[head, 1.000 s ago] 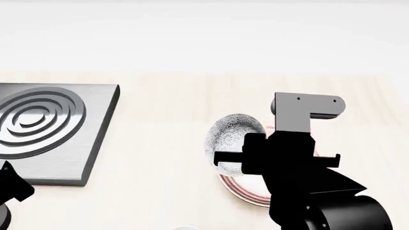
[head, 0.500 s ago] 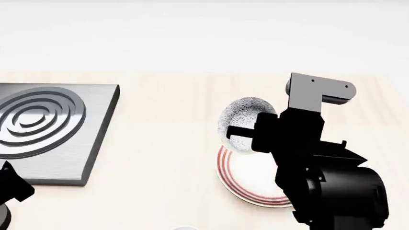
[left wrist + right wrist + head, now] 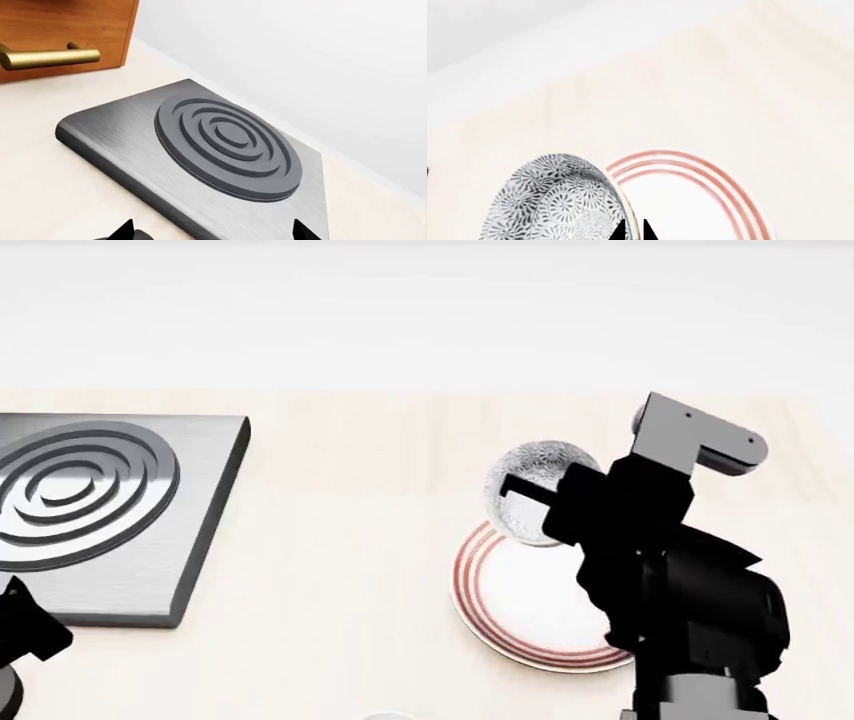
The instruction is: Pick the akita bowl between the plate and the ramekin and place it on the plate.
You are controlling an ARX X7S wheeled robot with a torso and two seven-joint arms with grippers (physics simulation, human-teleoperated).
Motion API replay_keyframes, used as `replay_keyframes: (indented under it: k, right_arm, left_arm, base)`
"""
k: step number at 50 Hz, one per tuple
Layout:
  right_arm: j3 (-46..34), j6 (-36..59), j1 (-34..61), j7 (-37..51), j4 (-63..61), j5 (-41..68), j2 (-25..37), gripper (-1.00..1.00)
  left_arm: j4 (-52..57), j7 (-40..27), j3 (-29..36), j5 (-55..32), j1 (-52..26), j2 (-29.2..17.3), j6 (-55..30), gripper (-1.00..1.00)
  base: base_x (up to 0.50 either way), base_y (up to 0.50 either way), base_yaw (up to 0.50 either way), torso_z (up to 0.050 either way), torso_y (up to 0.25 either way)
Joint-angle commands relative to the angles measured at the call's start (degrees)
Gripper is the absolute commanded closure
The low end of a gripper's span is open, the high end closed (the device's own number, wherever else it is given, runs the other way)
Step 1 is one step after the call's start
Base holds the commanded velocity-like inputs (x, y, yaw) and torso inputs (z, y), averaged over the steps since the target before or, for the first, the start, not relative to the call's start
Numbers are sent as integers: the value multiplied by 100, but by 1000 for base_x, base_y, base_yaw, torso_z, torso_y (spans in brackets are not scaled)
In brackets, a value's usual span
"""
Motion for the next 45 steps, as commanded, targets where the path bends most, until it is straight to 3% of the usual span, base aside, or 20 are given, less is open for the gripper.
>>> replay_keyframes:
  k: [1, 28, 45]
  right_arm:
    - [189, -802, 840, -132, 1910, -116, -54, 100]
    - [1755, -730, 647, -277, 1928, -818, -42, 100]
    - [2257, -845, 617, -32, 1929, -1644, -118, 100]
  left_arm:
    - [-24, 2, 16, -18, -13, -8, 4, -100]
    - [34, -22, 53, -49, 17, -39, 16, -100]
    - [7, -24, 71, -64, 12, -47, 42, -100]
  base:
    - [0, 0, 0, 0, 0]
    - [0, 0, 0, 0, 0]
    - [0, 0, 0, 0, 1]
